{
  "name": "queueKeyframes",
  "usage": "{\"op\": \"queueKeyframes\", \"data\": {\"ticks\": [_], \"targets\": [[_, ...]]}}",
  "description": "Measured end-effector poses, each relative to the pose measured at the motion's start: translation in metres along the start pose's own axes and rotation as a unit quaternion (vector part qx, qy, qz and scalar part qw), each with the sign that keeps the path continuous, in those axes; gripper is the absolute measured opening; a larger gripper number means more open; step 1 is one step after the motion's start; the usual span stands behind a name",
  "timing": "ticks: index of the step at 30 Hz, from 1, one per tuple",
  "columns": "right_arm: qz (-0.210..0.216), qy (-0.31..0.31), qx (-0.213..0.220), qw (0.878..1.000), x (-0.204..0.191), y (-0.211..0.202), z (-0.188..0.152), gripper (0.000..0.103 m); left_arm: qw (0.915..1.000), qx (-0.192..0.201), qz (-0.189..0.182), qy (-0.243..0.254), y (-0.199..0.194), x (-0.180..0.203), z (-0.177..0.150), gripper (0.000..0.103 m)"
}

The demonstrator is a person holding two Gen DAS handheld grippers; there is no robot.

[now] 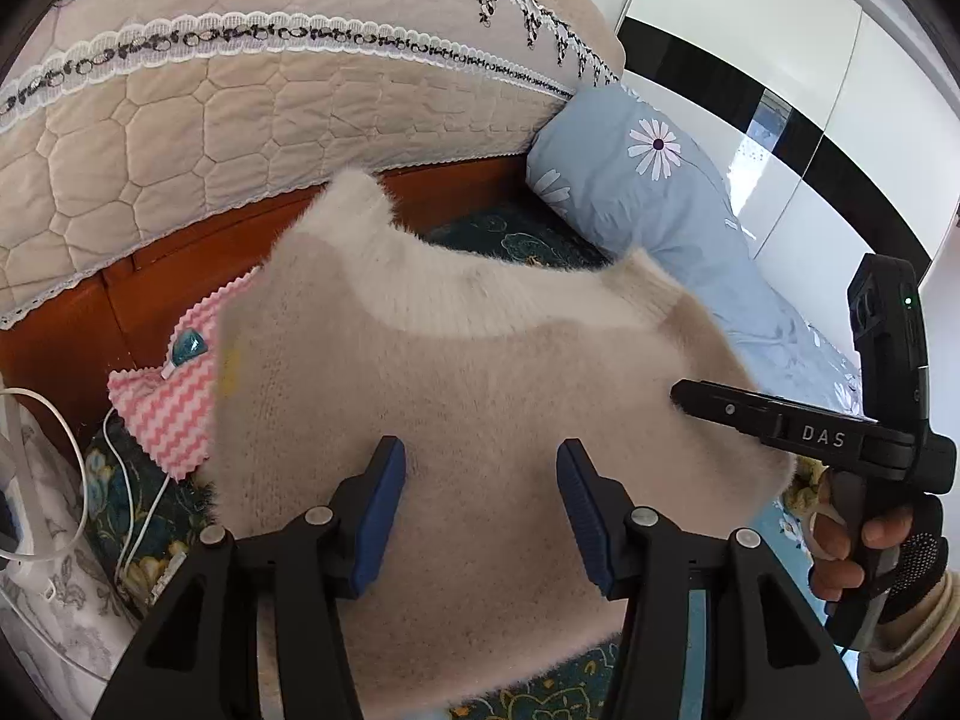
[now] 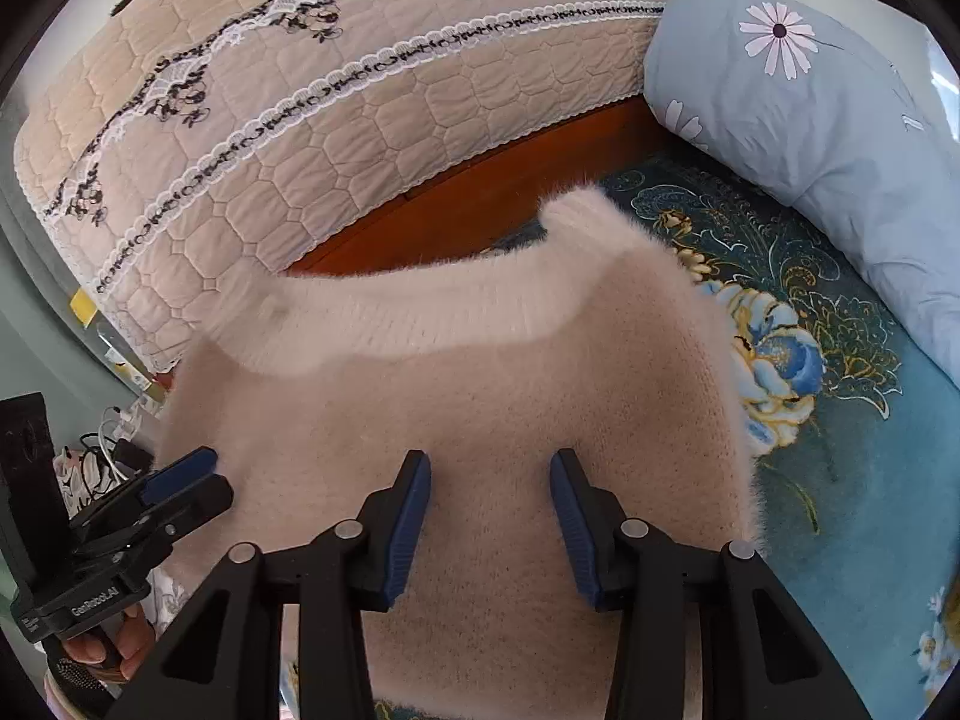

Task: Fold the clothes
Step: 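Carry the folded sweater with both grippers toward the stack of folded clothes, then lower the sweater onto the grey and pink stack and open both grippers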

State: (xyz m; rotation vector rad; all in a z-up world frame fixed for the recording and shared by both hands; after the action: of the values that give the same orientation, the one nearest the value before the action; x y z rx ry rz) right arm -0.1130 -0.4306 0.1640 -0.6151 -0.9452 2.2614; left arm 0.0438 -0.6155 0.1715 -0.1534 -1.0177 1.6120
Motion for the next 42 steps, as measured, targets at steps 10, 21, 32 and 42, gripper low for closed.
{"op": "queueKeyframes", "data": {"ticks": [10, 21, 32, 42], "targets": [[0.002, 0.027, -0.023, 0.999, 0.011, 0.018, 0.0, 0.047, 0.9998, 0.0, 0.017, 0.004, 0.013, 0.003, -0.002, 0.053], [0.024, -0.014, 0.112, 0.993, -0.025, -0.072, -0.01, 0.047, 0.9974, 0.069, 0.018, -0.012, -0.051, 0.025, -0.039, 0.054], [-0.01, -0.029, 0.129, 0.991, -0.045, -0.052, -0.133, 0.053, 0.9847, 0.146, -0.008, -0.096, -0.048, 0.019, -0.157, 0.059], [-0.037, -0.055, 0.142, 0.988, -0.01, -0.016, -0.152, 0.08, 0.9779, 0.163, 0.069, -0.112, 0.009, 0.025, -0.169, 0.076]]}}
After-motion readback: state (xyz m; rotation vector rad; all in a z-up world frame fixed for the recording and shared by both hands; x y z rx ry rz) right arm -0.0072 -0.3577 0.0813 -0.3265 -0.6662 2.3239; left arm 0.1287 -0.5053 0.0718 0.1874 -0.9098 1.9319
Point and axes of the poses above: each gripper's, at about its wrist camera, not at the fingertips, and y roughly the way its jaws point, x to its right, z to its top, the point moved 2 cm from there along y, roughly the way its jaws point, and after that the axes turned 10 degrees about -y, right-handed, at the moved point
